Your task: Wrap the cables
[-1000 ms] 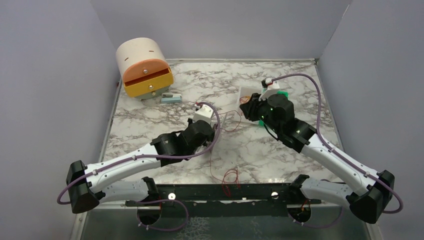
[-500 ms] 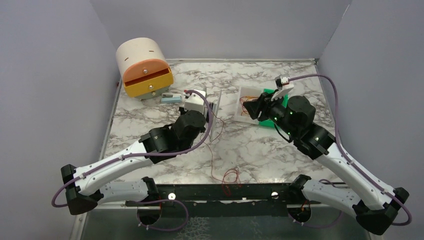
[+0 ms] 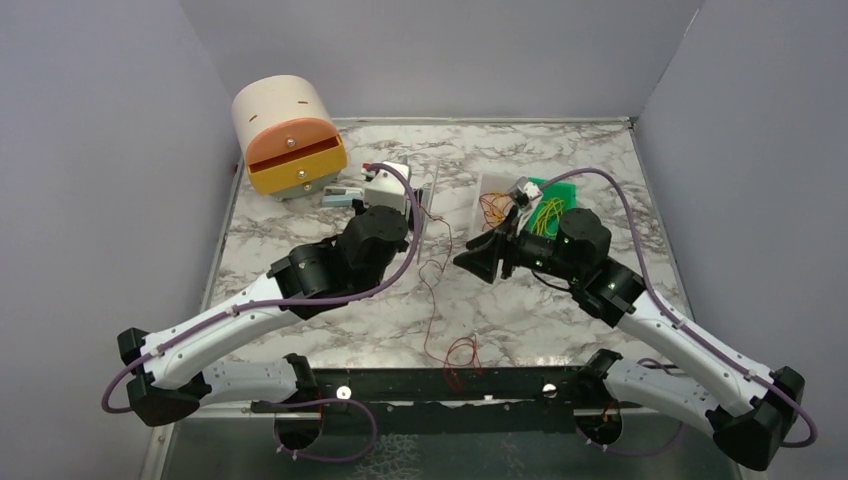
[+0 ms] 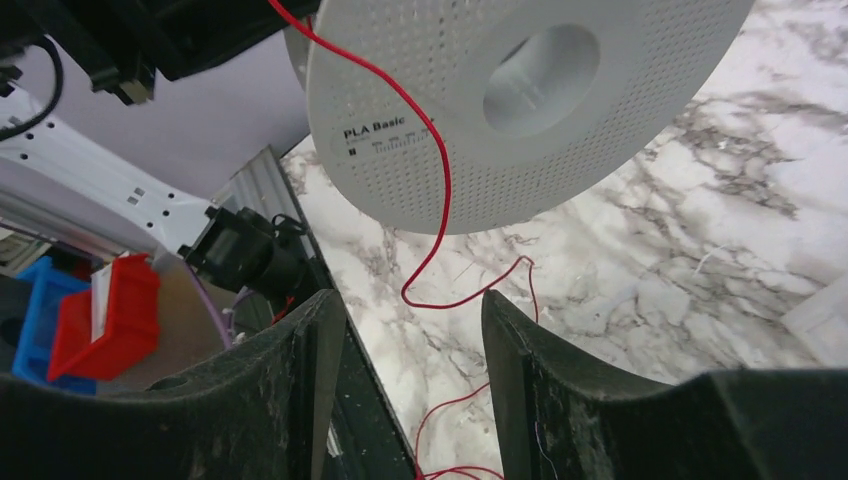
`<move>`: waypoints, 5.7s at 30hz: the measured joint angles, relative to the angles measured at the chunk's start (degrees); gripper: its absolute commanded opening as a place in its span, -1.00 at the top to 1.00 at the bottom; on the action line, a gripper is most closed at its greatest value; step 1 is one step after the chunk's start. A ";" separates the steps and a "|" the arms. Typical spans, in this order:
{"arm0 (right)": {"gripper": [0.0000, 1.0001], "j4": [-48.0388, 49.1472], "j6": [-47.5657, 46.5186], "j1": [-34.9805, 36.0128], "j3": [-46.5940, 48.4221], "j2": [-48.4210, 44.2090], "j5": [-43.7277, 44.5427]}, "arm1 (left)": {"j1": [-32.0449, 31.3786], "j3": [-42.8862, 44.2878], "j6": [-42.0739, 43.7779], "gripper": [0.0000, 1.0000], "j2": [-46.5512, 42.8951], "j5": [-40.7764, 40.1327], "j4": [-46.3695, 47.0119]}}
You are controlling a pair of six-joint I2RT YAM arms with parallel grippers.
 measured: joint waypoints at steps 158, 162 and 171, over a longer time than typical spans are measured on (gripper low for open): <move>0.98 -10.03 -6.67 0.44 6.69 -1.79 -7.96 | 0.00 -2.01 -1.55 1.00 11.96 0.04 16.59; 0.98 -14.88 -10.49 0.44 13.92 1.53 -2.40 | 0.00 -2.93 -1.75 1.00 11.91 1.25 14.45; 0.98 -21.22 -17.27 0.44 19.43 8.79 9.86 | 0.02 -5.05 -2.19 1.00 10.10 9.27 5.20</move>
